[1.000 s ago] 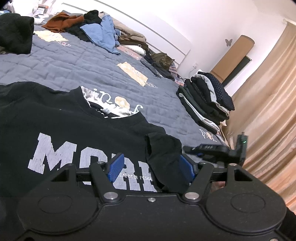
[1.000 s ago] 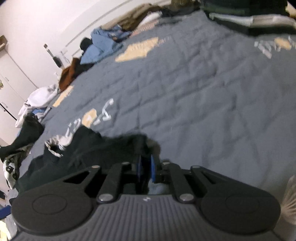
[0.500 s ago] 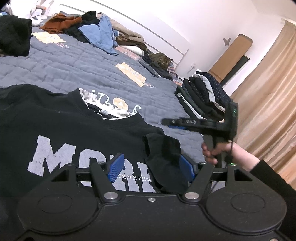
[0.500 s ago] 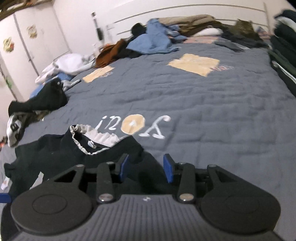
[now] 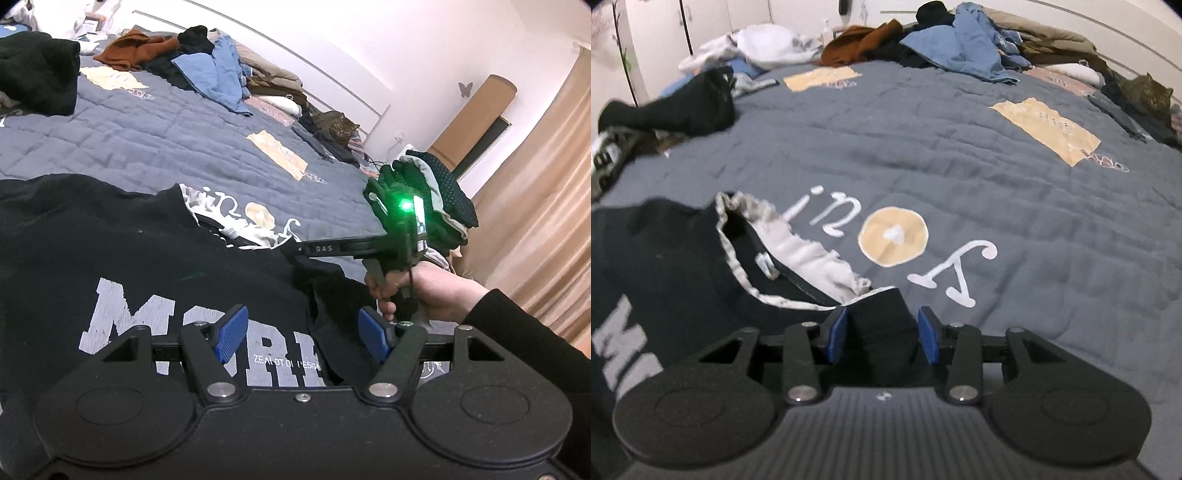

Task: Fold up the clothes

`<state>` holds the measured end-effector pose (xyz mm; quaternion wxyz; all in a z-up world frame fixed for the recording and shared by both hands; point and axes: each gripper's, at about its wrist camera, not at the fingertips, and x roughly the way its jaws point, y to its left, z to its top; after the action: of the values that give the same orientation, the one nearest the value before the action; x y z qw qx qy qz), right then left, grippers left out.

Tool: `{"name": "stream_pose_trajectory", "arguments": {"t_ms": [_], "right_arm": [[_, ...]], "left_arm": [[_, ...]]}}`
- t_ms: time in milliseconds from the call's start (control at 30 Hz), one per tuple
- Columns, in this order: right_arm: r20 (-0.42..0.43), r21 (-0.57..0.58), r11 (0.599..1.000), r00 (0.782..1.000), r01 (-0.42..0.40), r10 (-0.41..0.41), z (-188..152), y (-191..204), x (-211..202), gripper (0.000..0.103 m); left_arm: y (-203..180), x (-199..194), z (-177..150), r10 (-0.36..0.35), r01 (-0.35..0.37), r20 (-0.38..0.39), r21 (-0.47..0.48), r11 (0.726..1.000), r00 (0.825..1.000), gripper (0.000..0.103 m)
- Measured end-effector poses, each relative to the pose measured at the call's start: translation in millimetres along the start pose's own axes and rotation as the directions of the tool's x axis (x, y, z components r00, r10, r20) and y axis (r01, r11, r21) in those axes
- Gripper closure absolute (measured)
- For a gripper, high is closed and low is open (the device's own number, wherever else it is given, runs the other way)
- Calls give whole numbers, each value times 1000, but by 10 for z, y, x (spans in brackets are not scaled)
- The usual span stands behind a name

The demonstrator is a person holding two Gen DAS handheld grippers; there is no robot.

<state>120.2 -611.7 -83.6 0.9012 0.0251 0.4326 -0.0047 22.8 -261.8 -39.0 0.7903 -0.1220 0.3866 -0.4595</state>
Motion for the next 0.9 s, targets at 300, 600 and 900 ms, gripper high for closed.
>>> {"name": "stream_pose_trajectory", "arguments": {"t_ms": [300, 600, 900], "right_arm": [[189, -57, 998, 982, 18, -7, 58, 69, -179, 87], [214, 110, 992, 976, -61, 36, -19, -175, -257, 78], [116, 78, 997, 993, 9, -18, -367, -587, -618, 65]], "left_arm": [[19, -35, 7, 8, -8, 14, -20, 1000, 1000, 38], [-18, -27, -18, 4, -4, 2, -10, 1000, 1000, 38], [-52, -38, -11, -18, 18, 5, -2, 1000, 1000, 38]]}}
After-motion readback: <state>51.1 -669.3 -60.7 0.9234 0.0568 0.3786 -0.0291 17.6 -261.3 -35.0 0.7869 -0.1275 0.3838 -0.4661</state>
